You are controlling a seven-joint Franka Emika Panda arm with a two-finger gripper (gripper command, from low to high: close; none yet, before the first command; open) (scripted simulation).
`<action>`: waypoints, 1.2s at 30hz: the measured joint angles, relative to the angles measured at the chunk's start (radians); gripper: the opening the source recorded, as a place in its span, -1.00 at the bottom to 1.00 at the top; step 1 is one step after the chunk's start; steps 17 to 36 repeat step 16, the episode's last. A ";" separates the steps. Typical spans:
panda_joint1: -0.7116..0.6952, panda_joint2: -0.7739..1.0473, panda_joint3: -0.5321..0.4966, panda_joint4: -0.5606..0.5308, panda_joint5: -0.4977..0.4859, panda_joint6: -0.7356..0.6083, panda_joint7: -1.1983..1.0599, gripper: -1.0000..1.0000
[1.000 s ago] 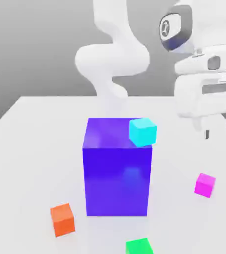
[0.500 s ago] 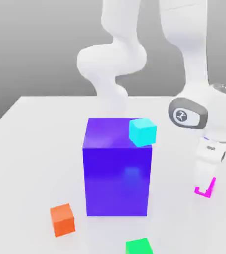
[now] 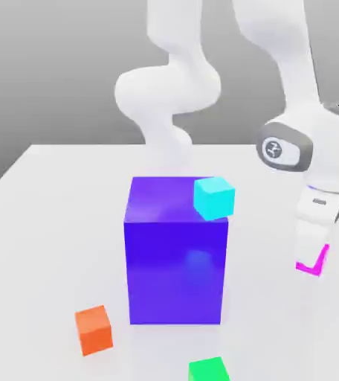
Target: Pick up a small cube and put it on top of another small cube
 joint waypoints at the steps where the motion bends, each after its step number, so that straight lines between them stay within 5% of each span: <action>1: -0.027 0.008 -0.027 0.034 0.011 -0.025 0.004 -1.00; 8: -0.225 0.077 -0.223 0.278 0.080 -0.197 0.041 -1.00; 12: -0.265 0.196 -0.258 0.331 0.098 -0.131 0.045 -1.00; 13: -0.267 0.228 -0.259 0.335 0.100 -0.102 0.044 1.00; 36: -0.267 0.228 -0.259 0.335 0.100 -0.102 0.044 1.00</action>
